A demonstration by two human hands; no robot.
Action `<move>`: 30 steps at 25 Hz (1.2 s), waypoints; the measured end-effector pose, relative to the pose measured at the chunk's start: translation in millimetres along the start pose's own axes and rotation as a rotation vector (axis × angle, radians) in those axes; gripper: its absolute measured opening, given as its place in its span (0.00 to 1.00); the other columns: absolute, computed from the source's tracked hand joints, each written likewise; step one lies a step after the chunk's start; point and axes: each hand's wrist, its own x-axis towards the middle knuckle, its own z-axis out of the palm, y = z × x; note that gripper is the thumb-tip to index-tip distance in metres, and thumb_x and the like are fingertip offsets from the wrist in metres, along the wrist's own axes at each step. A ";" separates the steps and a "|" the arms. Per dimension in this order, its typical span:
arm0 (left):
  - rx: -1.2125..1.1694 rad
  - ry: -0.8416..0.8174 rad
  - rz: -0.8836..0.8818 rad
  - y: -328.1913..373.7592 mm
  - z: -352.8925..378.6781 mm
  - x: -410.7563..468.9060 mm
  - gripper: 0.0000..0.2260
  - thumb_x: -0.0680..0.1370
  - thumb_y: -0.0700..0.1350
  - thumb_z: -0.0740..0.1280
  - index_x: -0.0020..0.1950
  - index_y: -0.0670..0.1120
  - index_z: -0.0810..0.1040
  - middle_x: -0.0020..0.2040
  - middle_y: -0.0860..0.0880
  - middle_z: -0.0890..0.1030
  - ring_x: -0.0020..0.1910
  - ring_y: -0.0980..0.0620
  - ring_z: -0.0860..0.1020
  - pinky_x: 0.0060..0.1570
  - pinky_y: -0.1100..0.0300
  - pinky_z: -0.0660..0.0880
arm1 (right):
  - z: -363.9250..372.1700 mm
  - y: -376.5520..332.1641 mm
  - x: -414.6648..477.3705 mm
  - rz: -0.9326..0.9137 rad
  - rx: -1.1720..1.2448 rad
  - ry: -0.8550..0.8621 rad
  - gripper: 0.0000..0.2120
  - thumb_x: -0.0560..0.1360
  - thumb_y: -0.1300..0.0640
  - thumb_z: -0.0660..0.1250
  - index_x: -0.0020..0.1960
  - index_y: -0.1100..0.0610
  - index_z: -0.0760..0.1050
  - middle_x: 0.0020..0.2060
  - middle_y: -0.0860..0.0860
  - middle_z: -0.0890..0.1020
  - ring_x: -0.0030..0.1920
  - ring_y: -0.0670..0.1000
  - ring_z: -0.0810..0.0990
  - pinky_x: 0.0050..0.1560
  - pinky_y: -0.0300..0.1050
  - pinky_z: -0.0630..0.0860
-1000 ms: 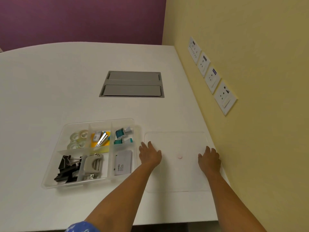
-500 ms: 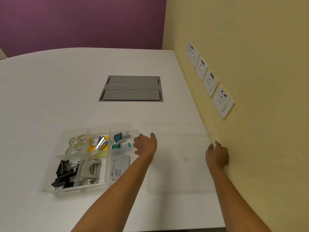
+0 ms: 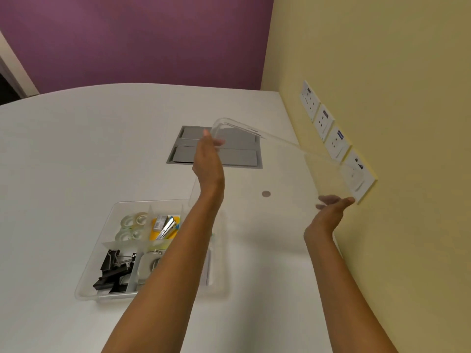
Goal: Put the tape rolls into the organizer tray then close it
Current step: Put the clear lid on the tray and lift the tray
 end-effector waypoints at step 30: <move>0.678 -0.182 -0.102 -71.4 -266.9 162.9 0.17 0.82 0.50 0.52 0.72 0.54 0.62 0.42 0.47 0.83 0.28 0.49 0.80 0.27 0.64 0.73 | 114.0 127.3 -92.8 -0.051 -1.068 -0.715 0.24 0.80 0.42 0.51 0.75 0.41 0.50 0.43 0.58 0.79 0.34 0.54 0.81 0.32 0.41 0.81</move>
